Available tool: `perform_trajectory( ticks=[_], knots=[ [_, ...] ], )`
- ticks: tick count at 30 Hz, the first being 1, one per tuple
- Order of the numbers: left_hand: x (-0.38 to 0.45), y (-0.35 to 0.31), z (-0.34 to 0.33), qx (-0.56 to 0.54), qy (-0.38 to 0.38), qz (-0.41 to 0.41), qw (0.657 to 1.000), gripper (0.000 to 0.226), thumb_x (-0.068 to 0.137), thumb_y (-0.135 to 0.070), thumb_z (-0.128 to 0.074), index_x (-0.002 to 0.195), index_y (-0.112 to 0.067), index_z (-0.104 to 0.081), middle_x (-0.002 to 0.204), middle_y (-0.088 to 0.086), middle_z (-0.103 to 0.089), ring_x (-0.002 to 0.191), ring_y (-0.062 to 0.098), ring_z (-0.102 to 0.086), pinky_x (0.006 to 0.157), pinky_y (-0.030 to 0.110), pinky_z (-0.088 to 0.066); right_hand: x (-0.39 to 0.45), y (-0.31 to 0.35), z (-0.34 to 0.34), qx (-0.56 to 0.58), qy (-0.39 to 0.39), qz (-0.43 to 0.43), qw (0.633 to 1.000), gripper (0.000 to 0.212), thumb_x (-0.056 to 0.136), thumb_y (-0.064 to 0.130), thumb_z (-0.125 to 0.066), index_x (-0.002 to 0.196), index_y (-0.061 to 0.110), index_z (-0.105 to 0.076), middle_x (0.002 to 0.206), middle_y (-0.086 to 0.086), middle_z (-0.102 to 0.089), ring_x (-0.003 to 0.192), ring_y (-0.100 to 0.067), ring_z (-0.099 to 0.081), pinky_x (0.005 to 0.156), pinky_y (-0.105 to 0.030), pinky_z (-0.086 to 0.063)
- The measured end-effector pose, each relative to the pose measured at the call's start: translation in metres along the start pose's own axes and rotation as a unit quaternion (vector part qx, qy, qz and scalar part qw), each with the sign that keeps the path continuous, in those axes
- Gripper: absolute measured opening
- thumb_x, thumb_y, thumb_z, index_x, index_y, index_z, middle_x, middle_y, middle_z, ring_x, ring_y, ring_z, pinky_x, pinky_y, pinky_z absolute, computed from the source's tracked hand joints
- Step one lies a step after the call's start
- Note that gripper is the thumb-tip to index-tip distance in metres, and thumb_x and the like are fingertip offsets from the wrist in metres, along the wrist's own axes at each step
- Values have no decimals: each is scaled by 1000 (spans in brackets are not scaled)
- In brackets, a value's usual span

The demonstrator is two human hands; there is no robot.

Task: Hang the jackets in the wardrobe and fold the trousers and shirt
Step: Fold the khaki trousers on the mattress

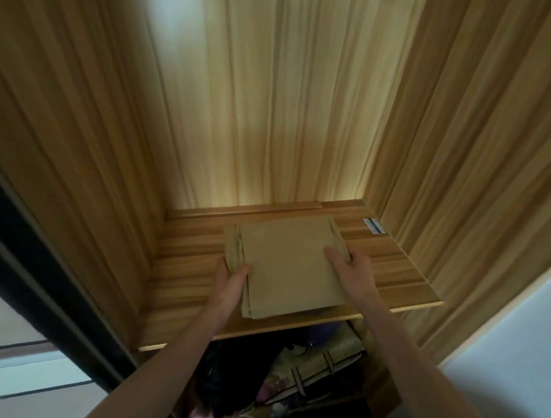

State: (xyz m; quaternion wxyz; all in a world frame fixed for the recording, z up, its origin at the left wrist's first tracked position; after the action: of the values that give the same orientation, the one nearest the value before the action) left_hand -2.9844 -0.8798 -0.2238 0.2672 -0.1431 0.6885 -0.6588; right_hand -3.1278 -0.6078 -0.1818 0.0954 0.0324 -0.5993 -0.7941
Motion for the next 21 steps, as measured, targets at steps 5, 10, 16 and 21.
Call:
perform_trajectory(
  ticks=[5,10,16,21],
  knots=[
    [26,18,-7,21,-11,-5,1000,39,99,-23,-68,134,-25,-52,117,-10,-66,104,7,-64,85,26,-51,22,-26,-7,-12,10,-6,1000,7,99,38,-70,101,31,-68,89,18,-75,79,10,-68,59,-6,-49],
    [47,37,-14,101,-29,-6,994,39,98,-31,-71,131,-19,-54,114,-7,-65,96,4,-64,81,26,-53,31,-57,-14,-62,28,-45,997,18,101,40,-65,109,24,-67,96,11,-71,83,3,-67,62,-10,-48],
    [47,35,-4,255,-81,-43,963,61,92,-42,-74,141,-13,-52,133,7,-61,123,31,-57,105,49,-49,26,-80,-21,-122,16,-70,990,43,103,48,-59,128,13,-62,112,-1,-71,107,-26,-67,86,-38,-57],
    [24,-5,-34,425,-94,-214,875,55,102,-31,-59,152,-11,-47,156,13,-46,143,34,-40,120,48,-34,13,-31,-32,-382,-63,138,912,54,108,46,-43,154,16,-41,157,-6,-44,143,-27,-43,121,-52,-32]
  ],
)
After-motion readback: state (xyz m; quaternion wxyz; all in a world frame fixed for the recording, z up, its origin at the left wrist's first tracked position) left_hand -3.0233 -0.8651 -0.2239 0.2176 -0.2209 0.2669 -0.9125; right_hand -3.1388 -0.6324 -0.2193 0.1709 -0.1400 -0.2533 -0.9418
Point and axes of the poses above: each hand's wrist, its own x-axis towards the middle knuckle, its own z-axis out of the back of the hand, y = z × x, the point moved 10 cm from there along x, towards the middle knuckle
